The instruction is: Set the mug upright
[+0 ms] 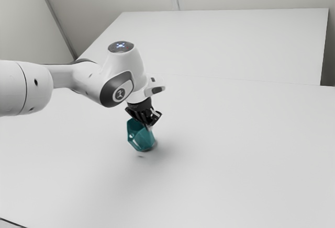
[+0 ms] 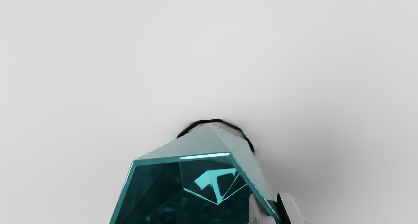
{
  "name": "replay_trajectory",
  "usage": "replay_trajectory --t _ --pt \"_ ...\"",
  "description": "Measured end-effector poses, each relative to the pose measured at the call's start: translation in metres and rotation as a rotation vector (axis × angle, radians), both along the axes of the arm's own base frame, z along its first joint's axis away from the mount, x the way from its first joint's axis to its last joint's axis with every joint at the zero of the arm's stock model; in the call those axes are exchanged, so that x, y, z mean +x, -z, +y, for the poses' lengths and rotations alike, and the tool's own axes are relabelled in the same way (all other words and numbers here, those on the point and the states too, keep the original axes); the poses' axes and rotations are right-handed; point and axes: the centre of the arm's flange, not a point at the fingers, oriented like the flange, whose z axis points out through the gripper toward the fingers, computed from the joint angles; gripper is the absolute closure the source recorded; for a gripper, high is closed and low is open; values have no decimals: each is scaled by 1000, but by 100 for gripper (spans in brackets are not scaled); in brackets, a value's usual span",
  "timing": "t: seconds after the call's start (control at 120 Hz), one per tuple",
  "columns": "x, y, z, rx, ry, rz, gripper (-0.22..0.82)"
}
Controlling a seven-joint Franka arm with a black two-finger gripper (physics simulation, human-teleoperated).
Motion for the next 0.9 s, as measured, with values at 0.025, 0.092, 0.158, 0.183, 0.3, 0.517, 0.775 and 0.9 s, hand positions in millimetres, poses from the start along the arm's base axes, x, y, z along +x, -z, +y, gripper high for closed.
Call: replay_trajectory --t 0.025,0.092,0.158,0.183,0.3,0.517,0.775,0.9 --pt "0 1 2 0 -4 1 79" --pt "1 3 4 -1 -10 2 75" --pt "1 3 4 -5 -11 2 61" --pt "1 3 4 -6 -10 2 55" --pt "1 2 2 -9 -4 0 32" --pt "-8 -39 2 -3 -2 -33 12" --pt "7 -150 -2 -37 -36 -81 3" --pt "22 -221 13 -63 -82 -106 2"
